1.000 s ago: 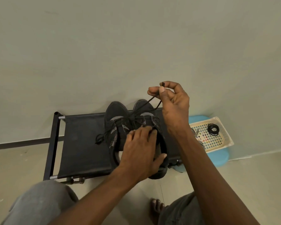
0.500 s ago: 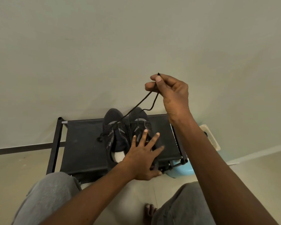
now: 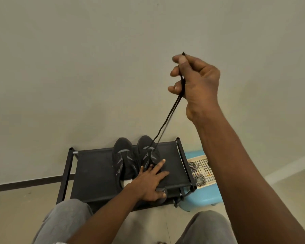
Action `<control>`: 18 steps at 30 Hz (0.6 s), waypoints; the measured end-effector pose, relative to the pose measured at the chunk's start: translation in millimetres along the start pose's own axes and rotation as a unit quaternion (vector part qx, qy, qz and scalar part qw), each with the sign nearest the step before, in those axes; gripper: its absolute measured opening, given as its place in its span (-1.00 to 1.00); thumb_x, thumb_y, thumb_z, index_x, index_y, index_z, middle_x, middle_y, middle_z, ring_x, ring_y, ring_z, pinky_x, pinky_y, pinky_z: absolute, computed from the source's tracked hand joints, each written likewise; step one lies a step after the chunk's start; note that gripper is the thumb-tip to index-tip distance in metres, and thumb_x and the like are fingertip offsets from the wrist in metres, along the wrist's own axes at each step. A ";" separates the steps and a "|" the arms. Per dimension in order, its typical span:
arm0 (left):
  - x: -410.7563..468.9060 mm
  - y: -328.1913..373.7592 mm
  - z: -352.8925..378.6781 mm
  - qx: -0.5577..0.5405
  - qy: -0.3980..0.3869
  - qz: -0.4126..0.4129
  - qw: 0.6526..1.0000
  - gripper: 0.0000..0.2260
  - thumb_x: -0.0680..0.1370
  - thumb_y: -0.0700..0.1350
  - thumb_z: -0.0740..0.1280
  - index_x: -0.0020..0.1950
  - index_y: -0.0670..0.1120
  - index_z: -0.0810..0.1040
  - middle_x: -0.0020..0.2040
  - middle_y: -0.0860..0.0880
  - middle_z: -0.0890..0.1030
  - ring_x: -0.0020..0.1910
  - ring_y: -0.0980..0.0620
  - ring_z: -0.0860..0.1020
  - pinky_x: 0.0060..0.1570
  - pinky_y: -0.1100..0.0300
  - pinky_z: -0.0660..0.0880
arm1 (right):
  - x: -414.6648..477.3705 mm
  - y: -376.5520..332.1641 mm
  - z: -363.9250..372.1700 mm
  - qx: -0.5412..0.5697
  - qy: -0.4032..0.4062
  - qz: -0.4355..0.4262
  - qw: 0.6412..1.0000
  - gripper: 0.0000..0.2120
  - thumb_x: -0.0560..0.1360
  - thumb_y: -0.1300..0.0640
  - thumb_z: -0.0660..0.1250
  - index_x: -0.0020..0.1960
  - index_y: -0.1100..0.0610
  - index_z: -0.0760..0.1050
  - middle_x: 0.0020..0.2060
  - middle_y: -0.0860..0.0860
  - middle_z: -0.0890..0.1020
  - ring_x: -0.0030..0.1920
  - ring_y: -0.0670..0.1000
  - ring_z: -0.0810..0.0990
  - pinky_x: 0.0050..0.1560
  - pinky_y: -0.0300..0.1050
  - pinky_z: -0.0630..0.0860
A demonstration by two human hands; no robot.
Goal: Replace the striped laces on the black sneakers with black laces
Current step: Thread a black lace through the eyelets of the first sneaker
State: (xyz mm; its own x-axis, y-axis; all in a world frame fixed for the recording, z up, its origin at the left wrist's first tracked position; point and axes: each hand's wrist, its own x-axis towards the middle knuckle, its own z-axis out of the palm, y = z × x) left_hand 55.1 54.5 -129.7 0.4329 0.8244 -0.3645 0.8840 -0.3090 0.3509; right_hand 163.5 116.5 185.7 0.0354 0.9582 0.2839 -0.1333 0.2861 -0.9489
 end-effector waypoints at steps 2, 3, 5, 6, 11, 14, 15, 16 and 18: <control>0.4 0.2 -1.9 -0.001 -0.004 -0.006 1.000 -0.20 0.52 0.30 0.35 0.67 0.20 0.04 0.64 0.17 -0.39 0.68 -0.19 0.00 0.58 -0.38 -0.10 | -0.1 -21.5 0.8 -0.010 0.009 -0.010 1.000 -0.84 0.64 0.18 0.35 0.08 0.22 0.68 -0.33 0.03 0.64 -0.53 -0.05 0.42 -0.33 -0.12 0.58; 0.1 0.7 -3.1 -0.002 -0.011 -0.011 1.000 -0.19 0.52 0.31 0.35 0.67 0.19 0.04 0.66 0.14 -0.36 0.68 -0.18 0.01 0.58 -0.37 -0.10 | -1.2 -32.0 0.8 -0.014 0.010 -0.016 1.000 -0.85 0.63 0.18 0.36 0.07 0.21 0.69 -0.33 0.03 0.65 -0.53 -0.05 0.41 -0.34 -0.13 0.57; 0.7 1.3 -6.5 -0.005 -0.034 -0.025 0.999 -0.17 0.53 0.33 0.35 0.68 0.18 0.01 0.69 0.07 -0.28 0.67 -0.18 0.04 0.59 -0.34 -0.12 | -4.1 -50.8 -0.3 -0.018 0.012 -0.024 0.999 -0.85 0.63 0.18 0.36 0.06 0.20 0.69 -0.33 0.03 0.65 -0.53 -0.04 0.37 -0.35 -0.14 0.56; 1.4 1.7 -8.3 -0.006 -0.045 -0.029 0.999 -0.15 0.53 0.33 0.35 0.69 0.16 -0.01 0.70 0.04 -0.25 0.67 -0.18 0.05 0.60 -0.32 -0.13 | -5.2 -59.0 -1.3 -0.019 0.016 -0.026 0.999 -0.86 0.63 0.18 0.36 0.05 0.19 0.69 -0.33 0.02 0.66 -0.52 -0.04 0.36 -0.36 -0.15 0.55; 3.0 2.5 -12.4 -0.005 -0.059 -0.030 0.998 -0.13 0.54 0.34 0.35 0.70 0.13 -0.03 0.70 0.01 -0.24 0.67 -0.19 0.07 0.60 -0.33 -0.13 | -10.7 -87.5 -9.9 -0.030 0.041 -0.036 0.998 -0.86 0.63 0.16 0.36 0.05 0.14 0.69 -0.32 0.00 0.68 -0.54 -0.11 0.37 -0.40 -0.20 0.48; 3.3 0.2 -8.6 -0.009 -0.050 -0.028 0.998 -0.13 0.53 0.35 0.34 0.70 0.14 -0.03 0.70 0.02 -0.24 0.67 -0.18 0.06 0.60 -0.33 -0.13 | -14.1 -97.7 -16.0 -0.017 0.042 -0.042 0.998 -0.86 0.63 0.16 0.35 0.05 0.14 0.69 -0.30 0.01 0.69 -0.54 -0.16 0.41 -0.41 -0.20 0.45; 4.6 -0.1 -8.2 -0.011 -0.049 -0.027 0.998 -0.13 0.53 0.35 0.34 0.69 0.14 -0.03 0.70 0.02 -0.24 0.67 -0.17 0.05 0.60 -0.32 -0.14 | -14.9 -101.0 -18.3 -0.015 0.042 -0.045 0.998 -0.86 0.64 0.16 0.35 0.06 0.14 0.69 -0.29 0.02 0.69 -0.53 -0.16 0.43 -0.40 -0.20 0.45; 5.9 -0.4 -8.4 -0.013 -0.049 -0.026 0.998 -0.13 0.53 0.35 0.34 0.69 0.14 -0.03 0.70 0.02 -0.24 0.67 -0.17 0.05 0.60 -0.32 -0.14 | -15.5 -104.1 -20.0 -0.014 0.041 -0.047 0.998 -0.86 0.64 0.16 0.35 0.06 0.14 0.69 -0.28 0.03 0.69 -0.52 -0.17 0.45 -0.40 -0.19 0.45; 6.9 0.0 -10.3 -0.017 -0.051 -0.023 0.998 -0.13 0.53 0.35 0.34 0.70 0.14 -0.03 0.71 0.02 -0.23 0.68 -0.16 0.03 0.60 -0.32 -0.16 | -16.7 -109.1 -21.6 -0.011 0.039 -0.050 0.998 -0.86 0.63 0.15 0.36 0.07 0.14 0.69 -0.27 0.04 0.70 -0.51 -0.17 0.45 -0.39 -0.18 0.46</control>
State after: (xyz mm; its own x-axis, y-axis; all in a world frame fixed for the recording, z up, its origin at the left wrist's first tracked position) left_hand 56.3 65.1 -123.3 0.4083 0.7850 -0.4660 0.8980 -0.2536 0.3597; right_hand 198.8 69.3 281.5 0.1239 0.9217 0.3675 -0.1041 0.3804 -0.9189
